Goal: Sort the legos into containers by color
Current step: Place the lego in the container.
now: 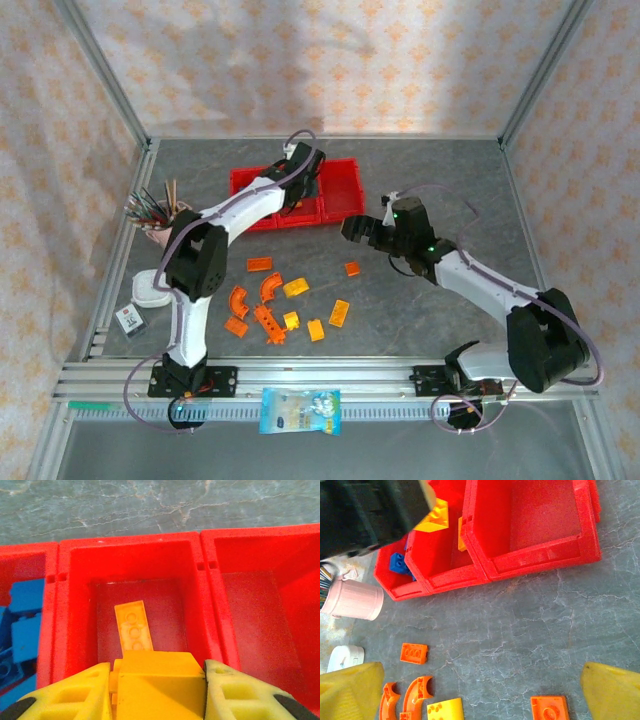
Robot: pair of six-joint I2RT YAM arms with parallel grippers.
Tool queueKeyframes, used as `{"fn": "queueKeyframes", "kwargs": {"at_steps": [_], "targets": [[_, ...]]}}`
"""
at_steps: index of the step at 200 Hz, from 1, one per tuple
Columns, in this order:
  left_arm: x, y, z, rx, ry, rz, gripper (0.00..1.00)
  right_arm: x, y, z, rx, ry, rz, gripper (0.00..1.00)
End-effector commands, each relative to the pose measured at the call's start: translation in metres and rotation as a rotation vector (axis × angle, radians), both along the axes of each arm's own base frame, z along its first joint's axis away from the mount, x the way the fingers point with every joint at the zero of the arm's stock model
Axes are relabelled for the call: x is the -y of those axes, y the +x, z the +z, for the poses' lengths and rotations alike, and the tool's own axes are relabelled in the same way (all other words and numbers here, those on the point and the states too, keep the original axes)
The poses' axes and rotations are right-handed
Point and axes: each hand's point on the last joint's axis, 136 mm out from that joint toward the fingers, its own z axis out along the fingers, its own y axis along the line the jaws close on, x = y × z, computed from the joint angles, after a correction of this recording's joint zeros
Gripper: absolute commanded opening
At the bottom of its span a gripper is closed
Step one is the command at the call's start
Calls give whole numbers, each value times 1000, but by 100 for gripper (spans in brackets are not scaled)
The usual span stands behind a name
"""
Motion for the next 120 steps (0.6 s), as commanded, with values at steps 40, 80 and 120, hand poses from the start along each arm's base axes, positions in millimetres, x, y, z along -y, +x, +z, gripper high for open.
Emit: {"fn": "queueKeyframes", "kwargs": {"at_steps": [40, 80, 120], "targets": [[8, 34, -4, -10, -67, -34, 50, -3, 16, 23, 63, 26, -19, 100], [3, 31, 6, -6, -43, -28, 57, -7, 16, 28, 71, 33, 9, 100], [1, 13, 28, 0, -84, -30, 58, -9, 9, 37, 93, 15, 48, 100]]}}
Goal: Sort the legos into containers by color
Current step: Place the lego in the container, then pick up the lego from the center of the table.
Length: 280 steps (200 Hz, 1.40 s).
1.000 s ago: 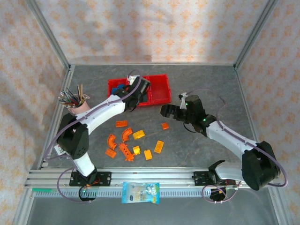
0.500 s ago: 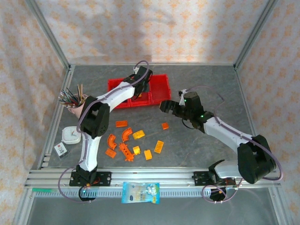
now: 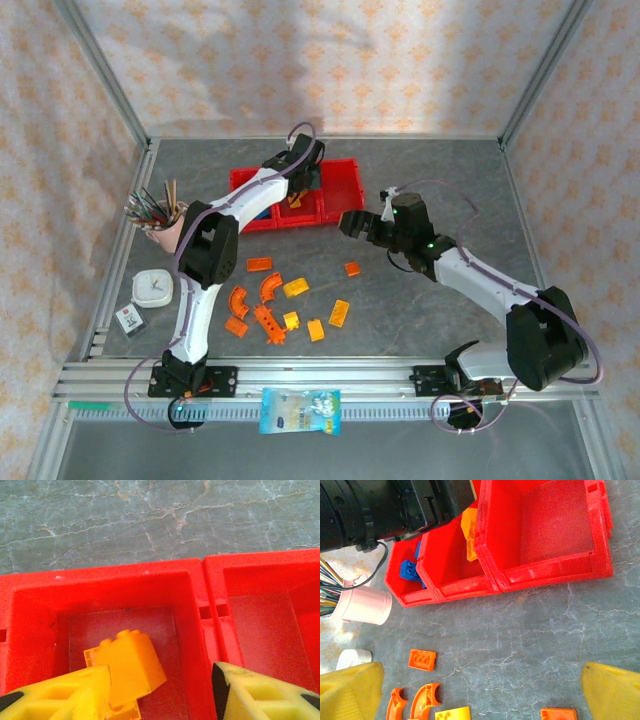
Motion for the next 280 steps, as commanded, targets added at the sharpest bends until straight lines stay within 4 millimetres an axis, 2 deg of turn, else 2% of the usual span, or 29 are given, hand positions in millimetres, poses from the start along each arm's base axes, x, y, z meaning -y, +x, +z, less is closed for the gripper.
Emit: {"fn": "queueKeyframes", "kwargs": {"at_steps": [1, 24, 37, 41, 43, 46, 64, 96, 123, 158, 194, 229, 280], "targets": [[-5, -16, 37, 23, -30, -4, 58, -3, 2, 23, 62, 2, 31, 100], [-3, -38, 48, 28, -65, -12, 58, -6, -5, 18, 56, -31, 59, 100], [0, -55, 53, 29, -74, -25, 59, -8, -9, 13, 49, -60, 76, 100], [2, -61, 48, 18, -69, -31, 59, -9, -11, 11, 46, -68, 81, 100], [1, -65, 57, 33, -77, -34, 59, -9, -12, 10, 45, -73, 84, 100], [2, -69, 60, 39, -81, -38, 59, -10, -13, 9, 44, -79, 89, 100], [5, -99, 59, 30, -84, -57, 60, -17, -24, 4, 38, -109, 126, 100], [3, -153, 44, -25, -54, -68, 63, -24, -42, -4, 22, -140, 173, 100], [-6, -200, 22, -96, -29, -32, 64, -22, -59, -20, -22, -151, 188, 100], [2, -247, -11, -175, -110, -1, 65, -17, -78, -40, -79, -140, 191, 100], [7, -275, -28, -225, -120, 24, 67, -8, -85, -54, -98, -154, 168, 100], [10, -295, -50, -278, -115, 38, 69, -7, -86, -57, -96, -164, 167, 100], [11, -299, -70, -305, -119, 56, 70, -4, -81, -52, -75, -185, 156, 100]]}}
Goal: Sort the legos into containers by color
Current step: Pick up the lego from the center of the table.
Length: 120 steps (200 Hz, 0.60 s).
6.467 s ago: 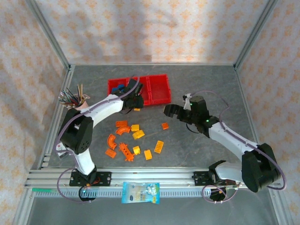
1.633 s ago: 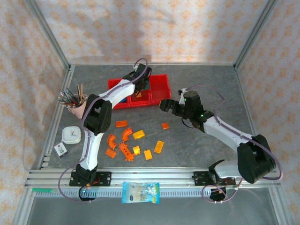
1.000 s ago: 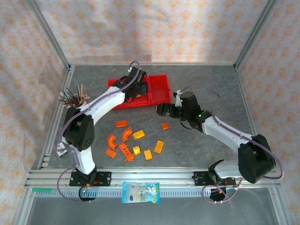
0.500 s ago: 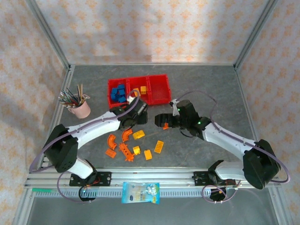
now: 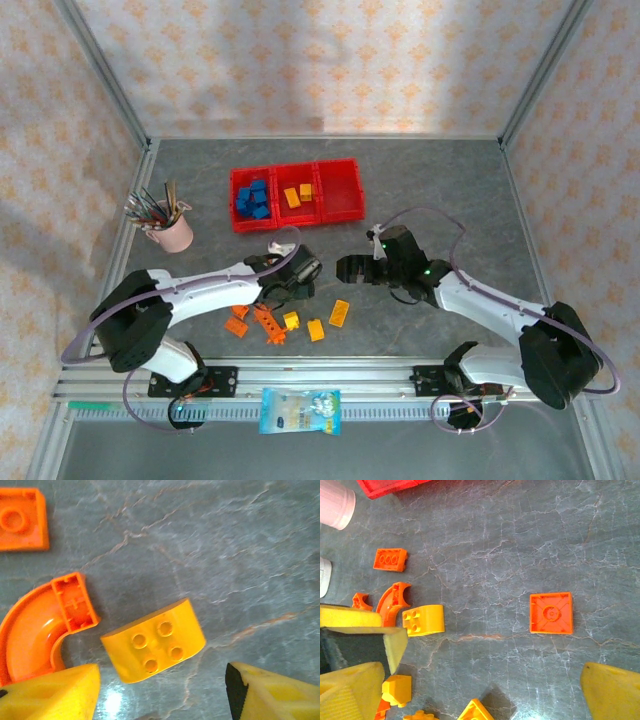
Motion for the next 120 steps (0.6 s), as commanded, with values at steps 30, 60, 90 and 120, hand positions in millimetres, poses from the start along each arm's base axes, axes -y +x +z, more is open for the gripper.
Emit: {"fn": "queueKeyframes", "kwargs": {"at_steps": [30, 60, 90, 120], "targets": [[10, 3, -16, -15, -28, 23, 71, 5, 7, 10, 54, -23, -23, 100], [15, 7, -21, -17, -18, 11, 71, 4, 8, 11, 56, -25, -27, 100], [16, 15, -25, -16, 28, 5, 73, 4, 9, 12, 60, -22, -29, 100], [21, 23, -27, -3, 45, 0, 74, 5, 9, 11, 61, -28, -32, 100]]}}
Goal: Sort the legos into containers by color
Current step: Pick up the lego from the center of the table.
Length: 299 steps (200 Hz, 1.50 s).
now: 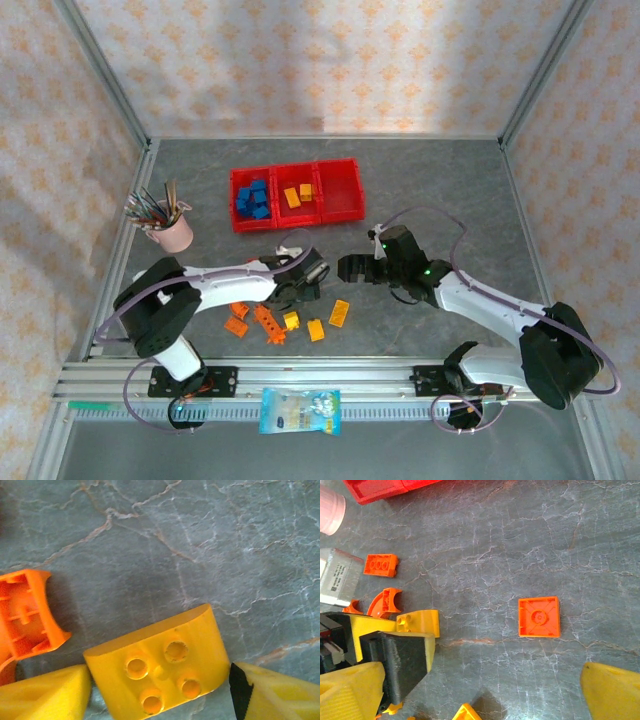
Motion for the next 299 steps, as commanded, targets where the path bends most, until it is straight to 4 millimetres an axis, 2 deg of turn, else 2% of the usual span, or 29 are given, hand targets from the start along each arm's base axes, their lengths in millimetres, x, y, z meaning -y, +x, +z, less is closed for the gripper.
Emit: {"fn": "queueKeyframes", "kwargs": {"at_steps": [1, 38, 94, 129, 136, 197, 210, 257, 299], "targets": [[6, 13, 5, 44, 20, -9, 74, 0, 6, 12, 46, -4, -7, 100], [6, 18, -1, 41, 55, -6, 76, 1, 6, 12, 49, -11, -12, 100], [18, 34, 11, 95, 30, -2, 76, 5, 8, 11, 45, -17, -26, 100], [14, 30, -1, 68, 73, -5, 71, 13, 9, 5, 11, 8, -45, 100], [13, 29, -2, 65, 74, -6, 70, 15, 9, 13, 30, 27, -47, 100], [13, 25, -4, 53, 95, -31, 64, 20, 13, 16, 28, 47, -62, 100], [14, 26, 0, 62, 88, -25, 61, 21, 14, 18, 27, 53, -65, 100], [15, 31, 18, 115, 52, -12, 61, 21, 15, 24, 40, 63, -63, 100], [5, 40, 39, 168, 59, 2, 62, 18, 19, 33, 57, 74, -55, 100]]}}
